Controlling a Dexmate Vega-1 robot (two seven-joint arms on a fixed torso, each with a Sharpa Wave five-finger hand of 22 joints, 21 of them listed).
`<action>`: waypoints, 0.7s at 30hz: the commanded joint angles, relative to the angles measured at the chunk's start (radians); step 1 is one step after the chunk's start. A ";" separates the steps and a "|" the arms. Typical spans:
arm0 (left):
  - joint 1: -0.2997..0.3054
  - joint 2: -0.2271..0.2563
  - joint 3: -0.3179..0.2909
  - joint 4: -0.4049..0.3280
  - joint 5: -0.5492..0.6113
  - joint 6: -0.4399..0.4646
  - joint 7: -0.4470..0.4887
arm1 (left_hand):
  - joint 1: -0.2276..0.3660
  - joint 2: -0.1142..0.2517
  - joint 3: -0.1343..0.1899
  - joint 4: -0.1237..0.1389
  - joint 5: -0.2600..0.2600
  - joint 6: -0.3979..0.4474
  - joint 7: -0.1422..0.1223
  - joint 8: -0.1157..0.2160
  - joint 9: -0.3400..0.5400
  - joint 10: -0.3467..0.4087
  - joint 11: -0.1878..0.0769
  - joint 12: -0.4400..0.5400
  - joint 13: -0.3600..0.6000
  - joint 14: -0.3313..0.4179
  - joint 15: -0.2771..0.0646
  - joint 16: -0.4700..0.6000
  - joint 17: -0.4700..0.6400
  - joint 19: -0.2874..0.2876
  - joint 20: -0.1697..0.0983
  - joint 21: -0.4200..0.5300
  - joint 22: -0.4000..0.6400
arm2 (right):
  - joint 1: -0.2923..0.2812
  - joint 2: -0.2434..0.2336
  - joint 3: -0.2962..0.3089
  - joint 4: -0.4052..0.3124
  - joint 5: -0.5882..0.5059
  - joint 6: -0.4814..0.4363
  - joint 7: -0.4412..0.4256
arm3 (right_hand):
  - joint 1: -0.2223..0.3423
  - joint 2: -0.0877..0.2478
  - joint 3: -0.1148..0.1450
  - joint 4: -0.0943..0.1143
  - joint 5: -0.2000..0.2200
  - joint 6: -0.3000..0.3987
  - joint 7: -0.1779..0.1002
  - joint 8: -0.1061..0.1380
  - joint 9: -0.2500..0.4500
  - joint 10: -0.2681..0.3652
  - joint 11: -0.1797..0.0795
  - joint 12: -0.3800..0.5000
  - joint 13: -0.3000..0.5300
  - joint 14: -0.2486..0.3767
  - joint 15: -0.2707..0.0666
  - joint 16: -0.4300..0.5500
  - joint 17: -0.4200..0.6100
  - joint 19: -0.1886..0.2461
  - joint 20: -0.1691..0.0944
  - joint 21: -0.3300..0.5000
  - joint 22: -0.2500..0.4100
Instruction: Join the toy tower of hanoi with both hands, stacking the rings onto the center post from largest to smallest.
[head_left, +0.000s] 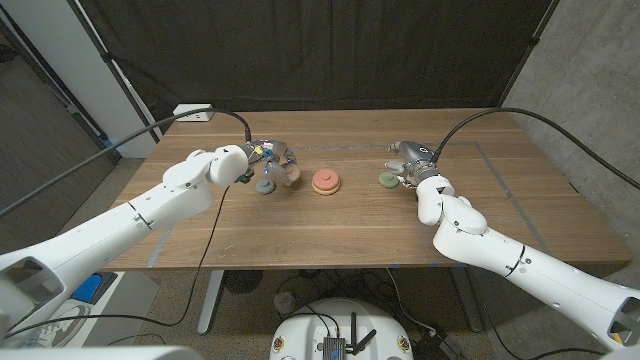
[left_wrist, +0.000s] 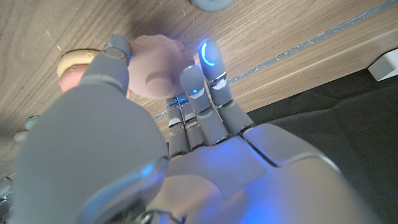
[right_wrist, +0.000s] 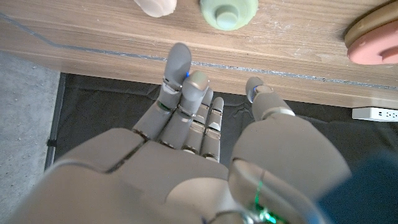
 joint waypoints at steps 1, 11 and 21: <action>-0.018 -0.008 0.002 0.000 -0.006 -0.009 -0.018 | 0.038 0.029 0.018 0.009 0.004 0.010 -0.003 -0.001 0.006 0.103 -0.092 -0.006 0.041 0.006 -0.041 -0.008 0.001 0.013 -0.121 0.007 0.006 | -0.010 -0.007 0.006 -0.011 0.007 -0.007 -0.002 | -0.009 0.005 0.006 0.000 0.005 0.014 0.004 0.001 0.005 0.008 0.002 0.000 0.003 0.011 -0.040 0.008 0.007 0.004 -0.083 0.005 0.000; -0.037 -0.025 0.011 0.014 0.001 -0.036 -0.009 | 0.044 0.031 0.021 0.007 0.006 0.010 -0.003 -0.003 0.007 0.105 -0.091 -0.008 0.044 0.007 -0.042 -0.010 0.003 0.012 -0.121 0.007 0.008 | -0.005 -0.006 0.002 -0.009 0.009 -0.011 0.004 | -0.011 0.006 0.007 0.000 0.006 0.013 0.001 0.000 0.006 0.016 0.000 0.002 0.004 0.012 -0.040 0.010 0.006 0.005 -0.083 0.006 0.001; -0.075 -0.055 0.035 0.041 0.014 -0.065 -0.032 | 0.051 0.032 0.024 0.005 0.007 0.014 -0.005 -0.004 0.008 0.110 -0.093 -0.009 0.047 0.009 -0.042 -0.012 0.006 0.010 -0.122 0.007 0.009 | -0.007 -0.005 0.007 -0.007 0.017 -0.011 -0.003 | -0.013 0.006 0.009 0.001 0.007 0.018 0.000 0.001 0.006 0.019 -0.001 0.002 0.005 0.017 -0.040 0.015 0.008 0.008 -0.083 0.007 0.002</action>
